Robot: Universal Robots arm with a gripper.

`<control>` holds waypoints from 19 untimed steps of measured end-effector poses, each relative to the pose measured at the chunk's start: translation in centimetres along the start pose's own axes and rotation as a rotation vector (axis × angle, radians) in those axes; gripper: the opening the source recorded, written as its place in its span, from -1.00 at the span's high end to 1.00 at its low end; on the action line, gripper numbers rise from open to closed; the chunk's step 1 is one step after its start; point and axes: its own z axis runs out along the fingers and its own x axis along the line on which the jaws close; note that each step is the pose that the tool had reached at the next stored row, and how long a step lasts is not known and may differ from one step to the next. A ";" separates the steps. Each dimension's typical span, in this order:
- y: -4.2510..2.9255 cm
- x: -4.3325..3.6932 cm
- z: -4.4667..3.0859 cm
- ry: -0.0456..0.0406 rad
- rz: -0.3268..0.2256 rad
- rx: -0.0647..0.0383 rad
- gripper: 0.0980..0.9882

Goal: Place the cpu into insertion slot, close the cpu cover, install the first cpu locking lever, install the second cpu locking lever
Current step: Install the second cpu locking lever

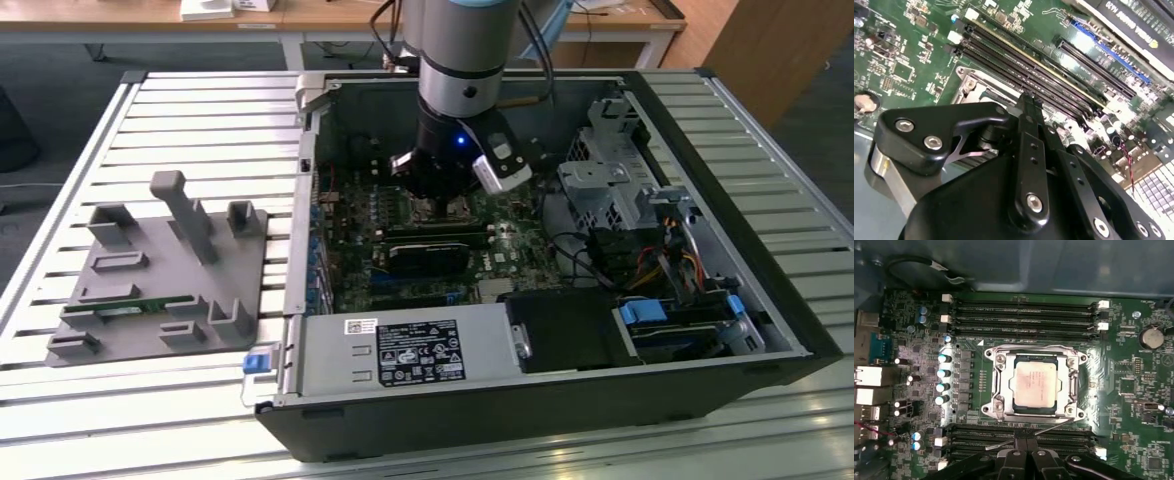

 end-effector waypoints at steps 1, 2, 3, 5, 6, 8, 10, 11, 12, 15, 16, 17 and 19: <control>-0.01 0.00 0.18 0.0003 0.000 0.000 0.98; -0.02 0.00 0.36 0.0007 0.000 0.000 0.98; -0.03 0.00 0.53 0.0010 0.000 0.000 0.98; -0.05 0.00 0.72 0.0018 0.000 -0.003 0.98; -0.11 0.00 0.72 0.0020 0.000 -0.009 0.98; -0.27 0.03 0.72 0.0015 0.000 -0.025 0.98; -0.44 0.16 0.72 0.0011 0.001 -0.040 0.98; -0.54 0.24 0.71 0.0010 0.000 -0.046 0.98; -0.64 0.34 0.71 0.0008 0.000 -0.052 0.98; -0.90 0.71 0.70 0.0005 0.000 -0.064 0.98; -0.95 0.85 0.70 0.0004 0.000 -0.066 0.98; -0.98 0.97 0.71 0.0004 0.000 -0.068 0.98; -0.99 1.07 0.77 0.0003 0.000 -0.072 0.98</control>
